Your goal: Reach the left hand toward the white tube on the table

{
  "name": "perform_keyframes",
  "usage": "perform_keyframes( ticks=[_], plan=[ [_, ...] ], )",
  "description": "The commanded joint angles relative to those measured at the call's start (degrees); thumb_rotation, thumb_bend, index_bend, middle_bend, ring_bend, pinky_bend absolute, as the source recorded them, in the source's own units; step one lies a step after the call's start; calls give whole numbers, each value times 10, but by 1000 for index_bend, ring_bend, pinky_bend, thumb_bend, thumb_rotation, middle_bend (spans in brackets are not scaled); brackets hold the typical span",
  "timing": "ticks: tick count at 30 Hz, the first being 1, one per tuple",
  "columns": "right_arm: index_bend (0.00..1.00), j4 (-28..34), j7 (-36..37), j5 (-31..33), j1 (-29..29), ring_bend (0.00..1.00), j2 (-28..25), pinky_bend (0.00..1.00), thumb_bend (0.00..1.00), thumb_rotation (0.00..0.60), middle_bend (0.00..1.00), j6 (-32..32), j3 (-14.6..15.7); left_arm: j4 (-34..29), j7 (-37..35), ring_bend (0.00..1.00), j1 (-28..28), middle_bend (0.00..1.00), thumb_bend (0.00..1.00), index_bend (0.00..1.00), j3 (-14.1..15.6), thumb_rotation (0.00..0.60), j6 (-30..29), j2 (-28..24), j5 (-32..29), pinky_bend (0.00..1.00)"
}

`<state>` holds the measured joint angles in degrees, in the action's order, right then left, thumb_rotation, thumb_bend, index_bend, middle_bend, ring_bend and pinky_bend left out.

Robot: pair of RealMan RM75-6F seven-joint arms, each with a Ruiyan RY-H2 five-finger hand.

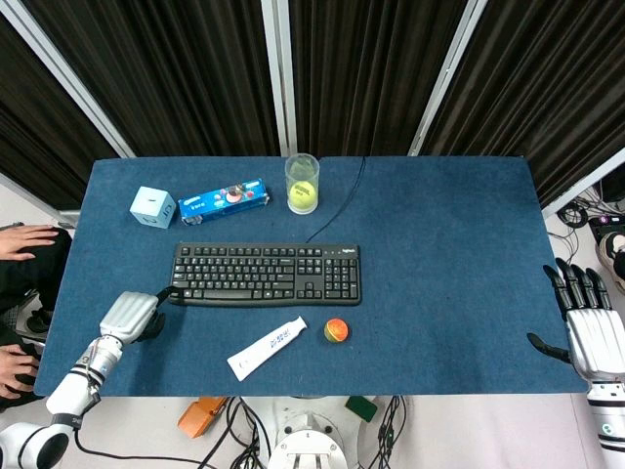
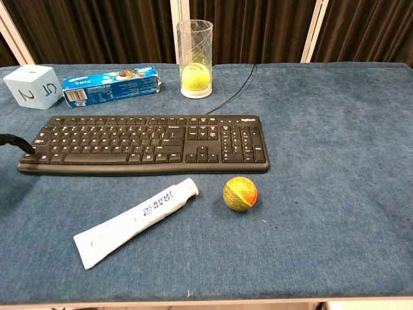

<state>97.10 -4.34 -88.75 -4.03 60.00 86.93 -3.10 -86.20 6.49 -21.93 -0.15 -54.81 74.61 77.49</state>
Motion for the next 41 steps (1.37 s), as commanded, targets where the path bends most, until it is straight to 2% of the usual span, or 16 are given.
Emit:
perform_keyframes(
  ticks=[1,8,12,16,19,21,22,24,26,28,31,36,37,41],
  plan=[
    [0,0,0,0,0,0,0,3,205,600,8,-1,0,2,1,920,0,924,602,196,3,600,1,0,-3,881],
    [0,0,0,1,-1,0,1,3,205,600,7,-4,1,11,0,920,-4,923,602,196,10,600,13,8,-13,881],
    [0,1,0,2,1,0,0,3,206,600,7,-2,0,2,2,919,0,922,602,196,7,600,-5,1,-12,881],
    [0,1,2,3,4,0,-2,3,205,600,7,2,-1,-23,-10,904,20,906,595,196,-6,600,-67,-23,-1,880],
    [0,0,5,4,5,0,-2,3,205,600,8,3,-1,-33,-30,831,45,829,560,196,-21,600,-136,-42,8,865],
    [0,-2,9,6,5,0,-2,3,205,600,8,1,-1,-33,-35,736,64,747,499,196,-29,600,-179,-52,9,799],
    [0,-3,12,7,5,0,-2,3,205,600,8,1,-1,-32,-35,664,73,682,437,196,-32,600,-198,-56,7,711],
    [0,-6,17,8,5,0,-1,3,205,600,7,0,-2,-30,-31,456,87,493,264,182,-32,600,-220,-62,5,416],
    [0,-9,25,8,5,0,-1,3,194,600,7,1,-2,-29,-31,273,104,334,147,138,-31,600,-244,-68,4,182],
    [0,-11,31,8,6,0,-1,2,138,600,3,1,-2,-28,-37,158,119,228,96,106,-29,600,-264,-70,2,64],
    [0,-16,40,7,7,0,0,0,86,600,0,4,-2,-19,-50,97,144,166,80,92,-22,581,-299,-69,12,30],
    [0,-21,38,-4,8,0,3,0,83,600,0,11,-1,-5,-46,10,178,81,43,60,-3,387,-344,-58,39,7],
    [0,-19,35,-5,8,0,3,0,83,600,0,10,-1,-5,-44,9,183,80,40,60,0,371,-349,-56,43,6],
    [0,-13,28,-7,5,0,2,0,83,600,0,5,1,-8,-35,10,198,80,40,60,10,374,-357,-53,50,5]
  ],
)
